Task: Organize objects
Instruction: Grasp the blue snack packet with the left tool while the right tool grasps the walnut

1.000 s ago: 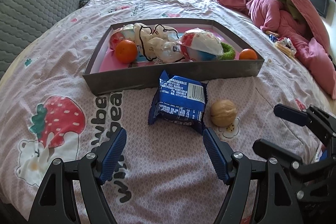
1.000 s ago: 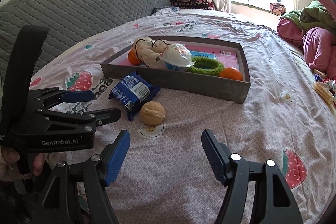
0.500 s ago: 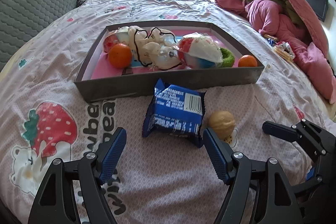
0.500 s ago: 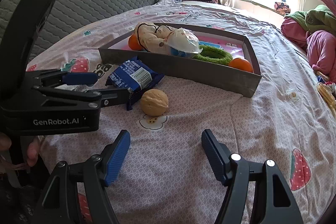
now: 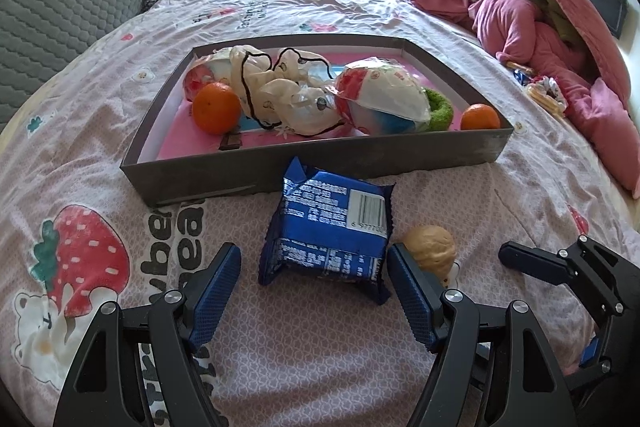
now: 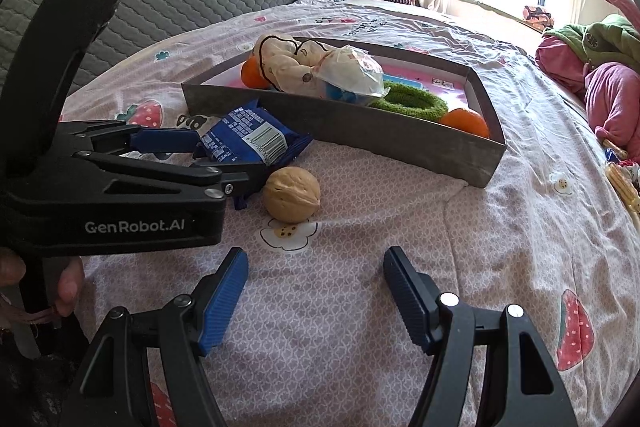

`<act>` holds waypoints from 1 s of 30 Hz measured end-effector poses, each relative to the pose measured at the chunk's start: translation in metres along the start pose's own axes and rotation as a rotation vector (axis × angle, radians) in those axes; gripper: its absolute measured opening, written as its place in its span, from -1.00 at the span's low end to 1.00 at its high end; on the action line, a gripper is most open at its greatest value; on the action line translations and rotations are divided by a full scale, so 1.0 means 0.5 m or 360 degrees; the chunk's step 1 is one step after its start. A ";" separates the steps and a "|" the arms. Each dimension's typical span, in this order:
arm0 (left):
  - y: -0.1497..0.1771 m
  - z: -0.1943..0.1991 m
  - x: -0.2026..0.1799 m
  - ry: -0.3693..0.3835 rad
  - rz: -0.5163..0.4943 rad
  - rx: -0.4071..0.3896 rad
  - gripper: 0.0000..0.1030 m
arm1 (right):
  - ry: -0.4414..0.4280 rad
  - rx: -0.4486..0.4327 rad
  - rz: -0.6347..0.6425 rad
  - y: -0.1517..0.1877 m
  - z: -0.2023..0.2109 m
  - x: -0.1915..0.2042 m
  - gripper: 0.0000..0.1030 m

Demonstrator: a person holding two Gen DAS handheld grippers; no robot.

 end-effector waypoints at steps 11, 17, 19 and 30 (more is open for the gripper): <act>-0.007 -0.015 0.019 -0.0005 0.0028 -0.0010 0.54 | 0.0025 -0.0022 0.0037 -0.006 -0.012 0.010 0.36; -0.010 -0.022 0.030 -0.0020 0.0041 -0.0006 0.55 | 0.0049 -0.0056 0.0062 -0.012 -0.020 0.016 0.36; -0.009 -0.024 0.035 -0.0018 0.0053 -0.0006 0.55 | 0.0058 -0.0064 0.0070 -0.014 -0.025 0.017 0.36; -0.005 -0.038 0.055 -0.0026 0.0075 -0.0009 0.56 | 0.0059 -0.0092 0.0064 -0.026 -0.039 0.017 0.36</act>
Point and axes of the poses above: each gripper's, at about its wrist camera, not at the fingertips, and z roughly against the way its jaws point, x to its left, y to its underside, the point moved 1 cm from there along -z, roughly the way its jaws point, and after that the axes turned 13 degrees about -z, right-handed, at the moved point
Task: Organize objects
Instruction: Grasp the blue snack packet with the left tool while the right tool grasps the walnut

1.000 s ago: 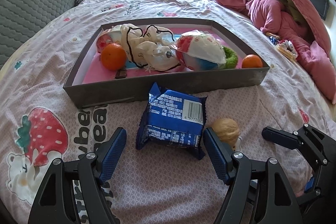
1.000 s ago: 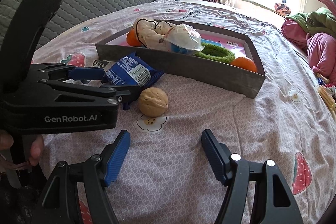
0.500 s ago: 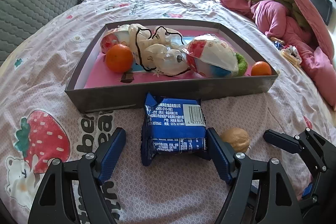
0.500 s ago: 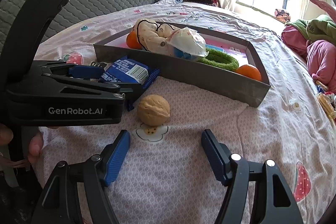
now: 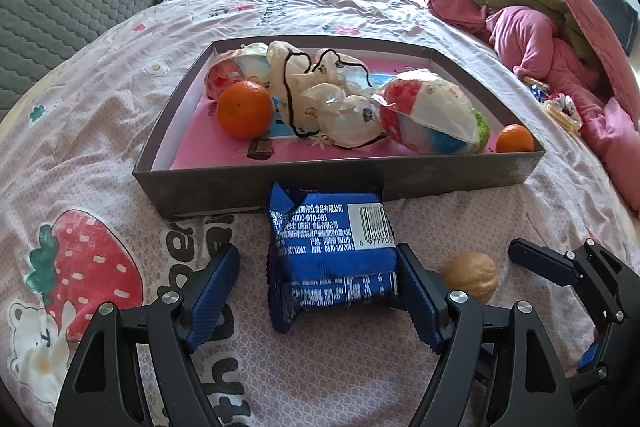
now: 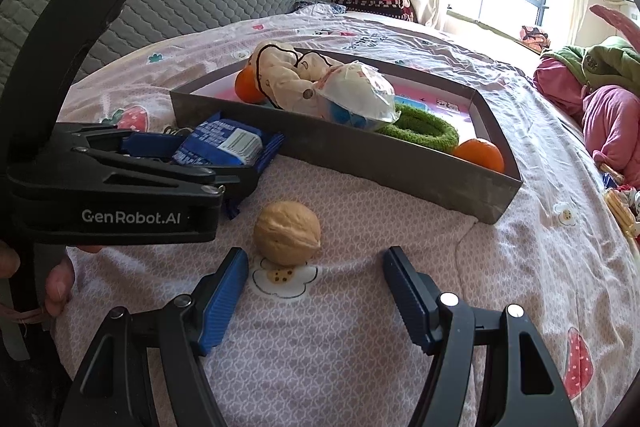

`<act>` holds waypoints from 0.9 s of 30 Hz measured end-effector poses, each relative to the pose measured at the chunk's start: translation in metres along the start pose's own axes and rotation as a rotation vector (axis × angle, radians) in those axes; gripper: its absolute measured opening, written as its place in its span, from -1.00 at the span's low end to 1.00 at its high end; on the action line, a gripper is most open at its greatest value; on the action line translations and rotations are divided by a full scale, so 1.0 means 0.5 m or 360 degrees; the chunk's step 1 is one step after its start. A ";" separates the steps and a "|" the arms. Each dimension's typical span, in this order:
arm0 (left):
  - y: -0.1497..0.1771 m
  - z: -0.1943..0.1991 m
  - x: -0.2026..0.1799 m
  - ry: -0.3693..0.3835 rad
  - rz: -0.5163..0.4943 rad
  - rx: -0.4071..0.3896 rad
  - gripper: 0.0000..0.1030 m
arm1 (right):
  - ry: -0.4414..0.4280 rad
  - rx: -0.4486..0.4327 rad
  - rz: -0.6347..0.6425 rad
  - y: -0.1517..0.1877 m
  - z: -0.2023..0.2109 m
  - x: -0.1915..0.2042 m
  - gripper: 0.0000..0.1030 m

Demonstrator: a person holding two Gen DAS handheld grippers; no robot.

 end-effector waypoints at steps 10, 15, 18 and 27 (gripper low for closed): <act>-0.002 -0.013 0.010 -0.0021 0.0006 0.0000 0.56 | 0.0016 -0.0011 0.0014 -0.009 -0.014 0.004 0.32; -0.002 -0.016 0.013 -0.0023 0.0007 -0.0002 0.56 | 0.0026 -0.0019 0.0037 -0.012 -0.019 0.010 0.20; -0.003 -0.018 0.012 -0.0031 0.0003 -0.0002 0.56 | 0.0022 -0.0024 0.0041 -0.013 -0.020 0.013 0.10; 0.001 -0.020 0.009 -0.0046 -0.0002 -0.0013 0.56 | 0.0022 -0.0017 0.0114 -0.005 -0.023 0.027 -0.18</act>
Point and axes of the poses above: each gripper's, at about its wrist camera, not at the fingertips, and z roughly against the way its jaws point, x to its left, y to its underside, the point moved 1 cm from there along -z, roughly the way its jaws point, and after that the axes turned 13 degrees about -z, right-handed, at the moved point
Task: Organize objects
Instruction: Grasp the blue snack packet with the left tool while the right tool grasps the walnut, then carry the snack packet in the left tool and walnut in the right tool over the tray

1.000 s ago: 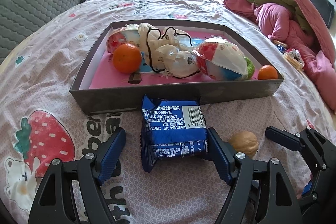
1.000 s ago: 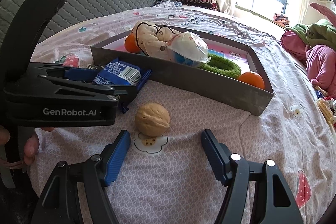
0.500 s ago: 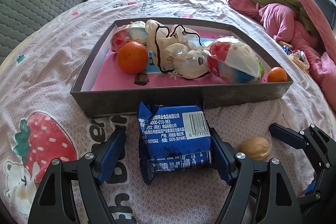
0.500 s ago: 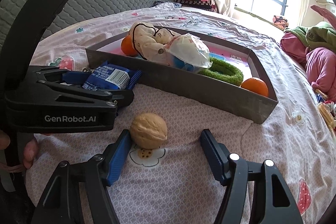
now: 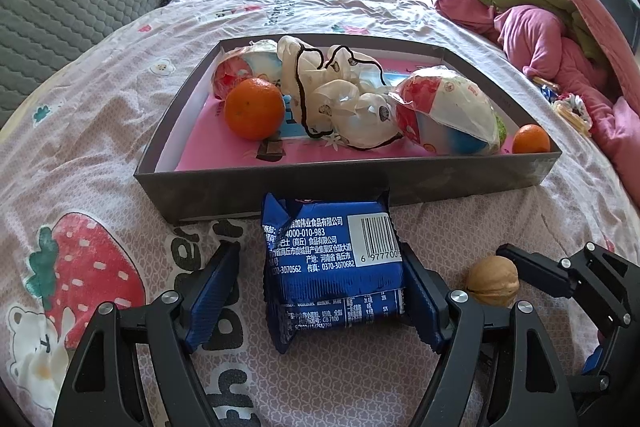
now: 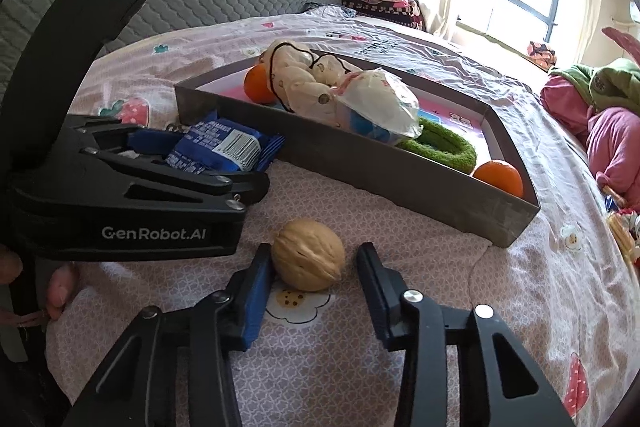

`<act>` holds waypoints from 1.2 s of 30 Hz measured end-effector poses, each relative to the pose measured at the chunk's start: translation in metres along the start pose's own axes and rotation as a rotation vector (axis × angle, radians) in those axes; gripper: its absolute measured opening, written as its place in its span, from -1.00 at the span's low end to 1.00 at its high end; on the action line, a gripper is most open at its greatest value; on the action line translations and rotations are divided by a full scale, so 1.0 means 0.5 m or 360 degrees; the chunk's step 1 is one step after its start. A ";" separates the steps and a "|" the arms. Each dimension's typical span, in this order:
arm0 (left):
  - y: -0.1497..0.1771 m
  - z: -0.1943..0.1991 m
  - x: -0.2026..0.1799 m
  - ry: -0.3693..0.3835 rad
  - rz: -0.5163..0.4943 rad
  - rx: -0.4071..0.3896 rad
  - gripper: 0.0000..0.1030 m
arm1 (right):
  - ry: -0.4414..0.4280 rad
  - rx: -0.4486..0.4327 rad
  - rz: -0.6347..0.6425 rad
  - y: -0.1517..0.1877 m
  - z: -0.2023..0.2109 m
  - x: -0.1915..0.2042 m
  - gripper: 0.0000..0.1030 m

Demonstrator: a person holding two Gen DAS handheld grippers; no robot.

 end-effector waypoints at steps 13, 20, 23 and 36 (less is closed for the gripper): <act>0.011 0.008 -0.003 -0.0003 -0.0004 -0.0017 0.49 | -0.0037 -0.0005 -0.0028 -0.003 0.010 -0.010 -0.32; 0.015 0.022 -0.001 0.0001 0.0007 -0.0030 0.13 | -0.0055 -0.0022 -0.0076 -0.009 0.017 -0.021 -0.32; 0.017 0.027 0.002 0.0005 0.0016 -0.0028 0.11 | -0.0066 -0.0035 -0.0114 -0.013 0.022 -0.028 -0.32; 0.026 0.061 0.004 -0.0018 0.0044 -0.0042 0.08 | -0.0104 -0.0102 -0.0188 -0.023 0.046 -0.045 -0.32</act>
Point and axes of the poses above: each gripper's, at about its wrist camera, not at the fingertips, and z roughly against the way its jaws point, x to its left, y to its underside, the point moved 1 cm from there along -z, roughly the way its jaws point, and after that the axes turned 13 degrees about -z, right-handed, at the moved point
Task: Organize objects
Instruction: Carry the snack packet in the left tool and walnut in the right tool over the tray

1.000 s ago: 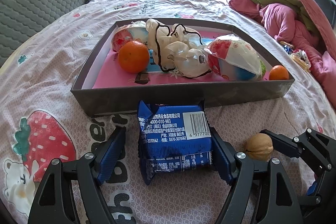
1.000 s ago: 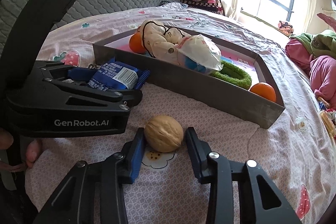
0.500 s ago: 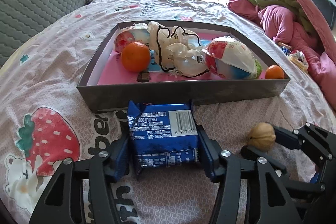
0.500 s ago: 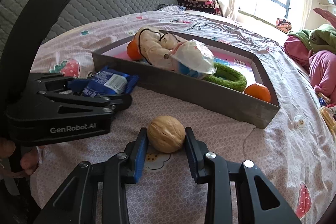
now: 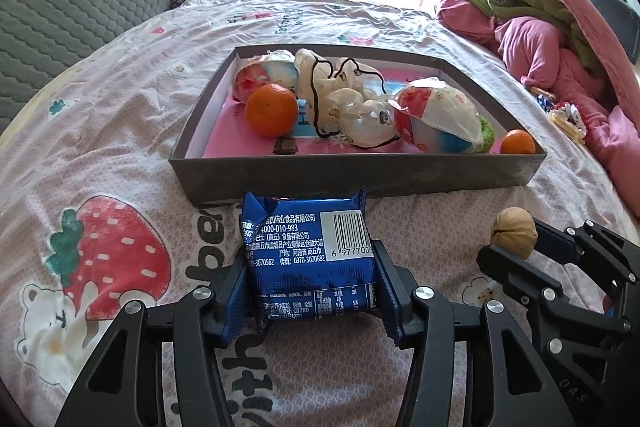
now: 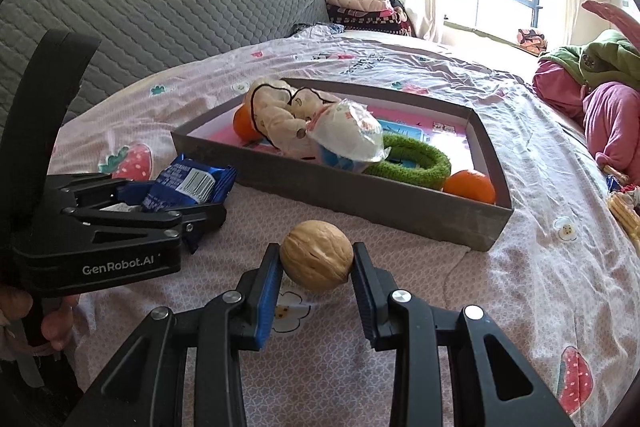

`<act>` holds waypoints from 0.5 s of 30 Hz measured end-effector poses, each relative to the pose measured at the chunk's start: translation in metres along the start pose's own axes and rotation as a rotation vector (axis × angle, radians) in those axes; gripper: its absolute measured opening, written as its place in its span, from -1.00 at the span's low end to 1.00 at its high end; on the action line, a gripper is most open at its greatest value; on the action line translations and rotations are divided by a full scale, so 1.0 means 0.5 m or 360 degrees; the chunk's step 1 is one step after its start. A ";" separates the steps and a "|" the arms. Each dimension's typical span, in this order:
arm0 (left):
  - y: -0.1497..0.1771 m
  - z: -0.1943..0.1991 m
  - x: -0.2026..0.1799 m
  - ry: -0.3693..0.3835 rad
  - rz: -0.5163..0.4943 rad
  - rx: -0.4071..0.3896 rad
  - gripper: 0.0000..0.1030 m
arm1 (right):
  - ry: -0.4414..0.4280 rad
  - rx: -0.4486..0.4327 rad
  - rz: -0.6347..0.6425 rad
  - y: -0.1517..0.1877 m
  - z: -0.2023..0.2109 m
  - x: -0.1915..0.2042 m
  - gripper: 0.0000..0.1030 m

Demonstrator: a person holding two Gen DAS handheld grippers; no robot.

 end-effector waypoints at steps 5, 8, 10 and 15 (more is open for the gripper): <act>-0.004 0.029 -0.003 -0.0045 -0.0019 -0.0027 0.08 | -0.0014 -0.0030 -0.0029 -0.008 0.011 -0.008 -0.32; -0.009 0.050 -0.005 -0.0062 -0.0029 -0.0053 0.08 | -0.0028 -0.0074 -0.0044 -0.016 0.026 -0.011 -0.32; -0.014 0.063 -0.007 -0.0075 -0.0035 -0.0069 0.08 | -0.0032 -0.0099 -0.0051 -0.021 0.035 -0.013 -0.32; -0.023 0.088 -0.014 -0.0090 -0.0045 -0.0097 0.08 | -0.0039 -0.0163 -0.0076 -0.035 0.059 -0.020 -0.32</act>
Point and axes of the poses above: each gripper's, at about its wrist camera, not at the fingertips, and z roughly against the way its jaws point, x to its left, y to its underside, the point moved 1 cm from there along -z, roughly the way its jaws point, and after that the axes turned 13 degrees about -z, right-handed, at the moved point
